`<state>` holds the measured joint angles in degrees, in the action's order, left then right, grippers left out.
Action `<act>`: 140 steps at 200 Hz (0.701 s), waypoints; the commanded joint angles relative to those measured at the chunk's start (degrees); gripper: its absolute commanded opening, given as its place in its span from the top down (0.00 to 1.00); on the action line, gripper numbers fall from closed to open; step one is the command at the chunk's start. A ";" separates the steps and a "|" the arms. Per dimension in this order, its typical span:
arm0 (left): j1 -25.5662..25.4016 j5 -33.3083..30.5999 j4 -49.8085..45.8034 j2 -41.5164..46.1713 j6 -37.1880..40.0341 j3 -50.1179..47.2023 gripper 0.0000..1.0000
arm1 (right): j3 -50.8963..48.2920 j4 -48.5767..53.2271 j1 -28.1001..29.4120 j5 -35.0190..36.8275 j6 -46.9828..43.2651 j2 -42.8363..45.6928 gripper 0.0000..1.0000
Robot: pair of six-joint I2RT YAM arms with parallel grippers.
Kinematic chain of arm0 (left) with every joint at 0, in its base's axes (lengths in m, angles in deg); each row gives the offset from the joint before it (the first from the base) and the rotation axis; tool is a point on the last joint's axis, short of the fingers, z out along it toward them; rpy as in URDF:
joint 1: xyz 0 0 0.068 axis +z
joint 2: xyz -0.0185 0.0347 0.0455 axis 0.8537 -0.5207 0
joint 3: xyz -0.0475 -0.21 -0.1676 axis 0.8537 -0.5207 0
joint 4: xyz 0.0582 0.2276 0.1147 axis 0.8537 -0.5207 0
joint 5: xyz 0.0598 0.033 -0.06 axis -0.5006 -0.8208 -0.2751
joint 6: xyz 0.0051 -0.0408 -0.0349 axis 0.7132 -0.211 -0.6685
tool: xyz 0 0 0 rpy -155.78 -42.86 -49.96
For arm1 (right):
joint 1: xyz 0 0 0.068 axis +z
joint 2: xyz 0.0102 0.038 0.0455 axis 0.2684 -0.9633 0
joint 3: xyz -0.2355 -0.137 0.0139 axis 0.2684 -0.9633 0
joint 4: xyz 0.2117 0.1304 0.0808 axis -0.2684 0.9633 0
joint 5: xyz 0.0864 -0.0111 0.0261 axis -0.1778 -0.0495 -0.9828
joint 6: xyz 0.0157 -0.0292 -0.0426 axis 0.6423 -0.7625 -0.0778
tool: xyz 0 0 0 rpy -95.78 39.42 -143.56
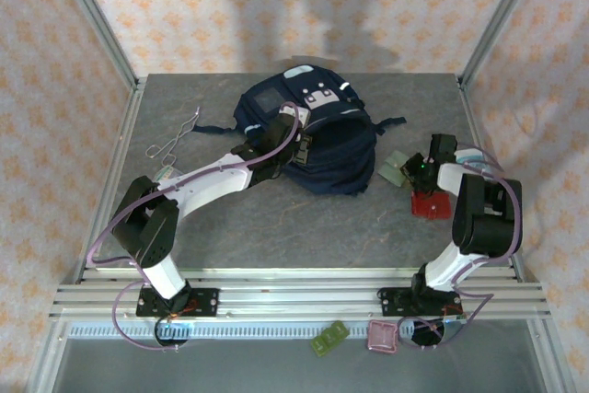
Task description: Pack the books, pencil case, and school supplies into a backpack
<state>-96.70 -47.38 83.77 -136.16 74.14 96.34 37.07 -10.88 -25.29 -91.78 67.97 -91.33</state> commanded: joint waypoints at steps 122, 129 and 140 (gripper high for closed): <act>1.12 -1.56 2.40 2.75 -1.92 3.70 1.00 | -0.75 1.43 2.85 -14.92 5.53 26.15 1.00; 1.08 -1.26 2.70 2.85 -2.18 3.71 1.00 | -0.80 0.52 4.49 -17.19 6.27 25.86 1.00; 1.08 -0.65 3.29 2.75 -2.23 3.78 1.00 | -1.04 -1.52 7.80 -20.10 7.74 24.76 1.00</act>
<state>-96.35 -47.69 84.30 -136.08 72.83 98.33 36.16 -9.59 -22.71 -102.42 72.32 -65.43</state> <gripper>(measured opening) 0.056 0.038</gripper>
